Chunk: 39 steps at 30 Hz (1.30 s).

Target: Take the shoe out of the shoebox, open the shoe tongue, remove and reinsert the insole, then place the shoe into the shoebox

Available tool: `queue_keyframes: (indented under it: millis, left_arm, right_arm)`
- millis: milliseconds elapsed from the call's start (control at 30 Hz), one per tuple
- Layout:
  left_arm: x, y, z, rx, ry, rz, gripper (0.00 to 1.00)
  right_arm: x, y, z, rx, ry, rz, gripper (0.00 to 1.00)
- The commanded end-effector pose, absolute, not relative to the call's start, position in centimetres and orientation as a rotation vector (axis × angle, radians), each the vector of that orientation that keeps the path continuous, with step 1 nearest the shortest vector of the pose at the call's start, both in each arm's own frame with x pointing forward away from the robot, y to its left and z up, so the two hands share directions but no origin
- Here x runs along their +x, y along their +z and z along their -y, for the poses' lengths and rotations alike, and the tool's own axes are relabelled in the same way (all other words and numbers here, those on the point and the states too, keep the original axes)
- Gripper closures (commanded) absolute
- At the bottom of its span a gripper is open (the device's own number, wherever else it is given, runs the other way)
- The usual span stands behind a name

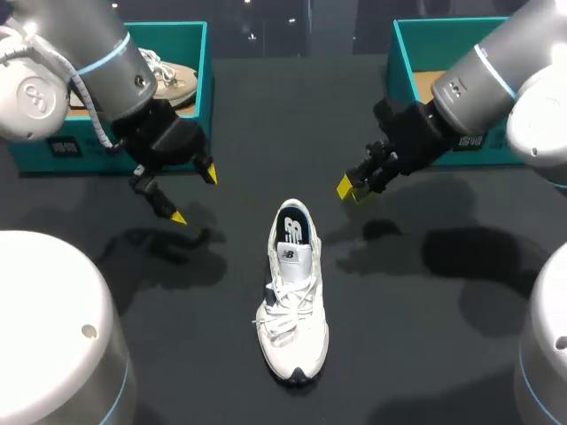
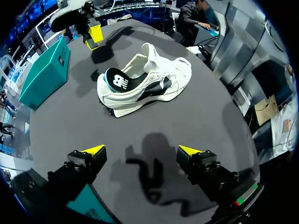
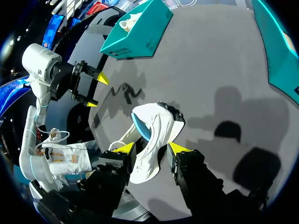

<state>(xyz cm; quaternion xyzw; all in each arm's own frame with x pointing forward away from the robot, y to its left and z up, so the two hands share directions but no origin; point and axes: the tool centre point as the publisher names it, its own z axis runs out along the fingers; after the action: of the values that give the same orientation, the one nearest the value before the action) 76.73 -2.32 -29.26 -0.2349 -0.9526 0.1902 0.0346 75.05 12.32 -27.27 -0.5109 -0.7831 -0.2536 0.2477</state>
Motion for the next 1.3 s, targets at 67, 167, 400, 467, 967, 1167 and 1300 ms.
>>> queue_keyframes:
  millis: [67,167,400,467,967,1167,1300]
  left_arm:
    - [77.9,-28.1,0.3,-0.797,0.568,2.866,0.0]
    - [78.5,-27.6,-1.2,-0.85,0.521,2.838,0.0]
    - [79.4,-26.6,-3.1,-0.91,0.447,2.827,0.0]
    - [79.4,-26.6,-3.1,-0.91,0.447,2.827,0.0]
    - [81.9,-25.5,-5.8,-1.148,0.378,2.759,0.0]
    - [83.8,-24.9,-7.6,-1.28,0.329,2.696,0.0]
    - [84.8,-23.8,-8.5,-1.342,0.353,2.673,0.0]
  right_arm:
    - [75.0,-26.1,-13.3,-1.414,-0.234,2.245,1.0]
    - [74.2,-25.4,-13.8,-1.482,-0.201,2.274,1.0]
    - [71.7,-23.6,-15.2,-1.666,-0.179,2.292,1.0]
    - [71.7,-23.6,-15.2,-1.666,-0.179,2.292,1.0]
    - [70.6,-24.5,-18.9,-1.784,-0.191,2.282,1.0]
    - [69.5,-26.1,-21.4,-1.923,-0.174,2.251,1.0]
    - [69.4,-26.9,-21.9,-1.989,-0.111,2.25,1.0]
